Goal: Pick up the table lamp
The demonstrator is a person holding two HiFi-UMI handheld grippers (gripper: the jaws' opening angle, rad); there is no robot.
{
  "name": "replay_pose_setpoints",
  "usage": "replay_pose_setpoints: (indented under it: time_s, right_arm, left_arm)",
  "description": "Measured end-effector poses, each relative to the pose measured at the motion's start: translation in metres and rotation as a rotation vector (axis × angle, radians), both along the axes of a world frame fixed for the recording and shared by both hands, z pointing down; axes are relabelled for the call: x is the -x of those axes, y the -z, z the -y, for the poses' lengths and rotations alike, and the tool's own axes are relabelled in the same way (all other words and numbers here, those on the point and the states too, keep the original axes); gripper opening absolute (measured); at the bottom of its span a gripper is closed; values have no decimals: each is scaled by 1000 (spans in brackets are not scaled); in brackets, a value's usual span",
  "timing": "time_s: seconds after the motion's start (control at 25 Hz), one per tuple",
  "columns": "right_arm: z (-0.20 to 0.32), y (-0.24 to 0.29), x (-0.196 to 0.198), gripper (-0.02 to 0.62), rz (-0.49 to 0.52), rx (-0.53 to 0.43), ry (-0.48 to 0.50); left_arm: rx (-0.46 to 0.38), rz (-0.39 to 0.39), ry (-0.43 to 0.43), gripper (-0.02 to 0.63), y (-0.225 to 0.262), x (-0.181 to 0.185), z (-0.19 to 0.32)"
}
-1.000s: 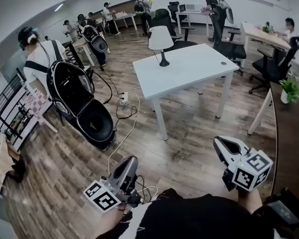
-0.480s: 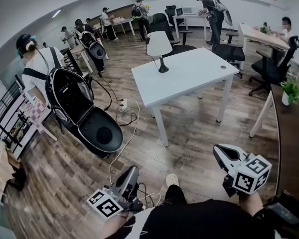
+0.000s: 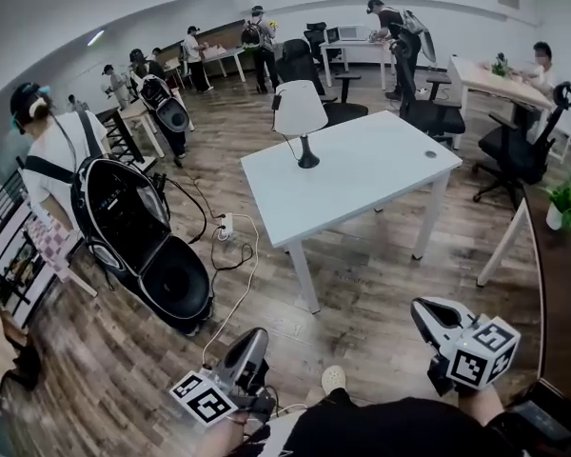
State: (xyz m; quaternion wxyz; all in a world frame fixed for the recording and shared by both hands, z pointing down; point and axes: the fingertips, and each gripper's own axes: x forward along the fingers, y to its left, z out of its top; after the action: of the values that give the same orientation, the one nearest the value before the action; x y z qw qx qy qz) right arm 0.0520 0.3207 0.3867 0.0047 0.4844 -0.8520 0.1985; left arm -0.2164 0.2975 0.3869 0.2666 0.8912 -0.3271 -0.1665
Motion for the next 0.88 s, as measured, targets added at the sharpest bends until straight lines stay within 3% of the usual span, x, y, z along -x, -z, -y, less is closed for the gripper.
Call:
replay_pose_setpoints:
  time_s: [0.24, 0.52, 0.88]
  right_arm:
    - [90, -14, -2, 12, 17, 47, -43]
    - [182, 16, 19, 12, 13, 9, -23]
    - [239, 12, 27, 12, -18, -10, -47]
  left_arm:
    - [29, -27, -45, 14, -7, -9, 89]
    - [35, -56, -48, 14, 8, 6, 176]
    - [-4, -87, -63, 14, 10, 13, 252]
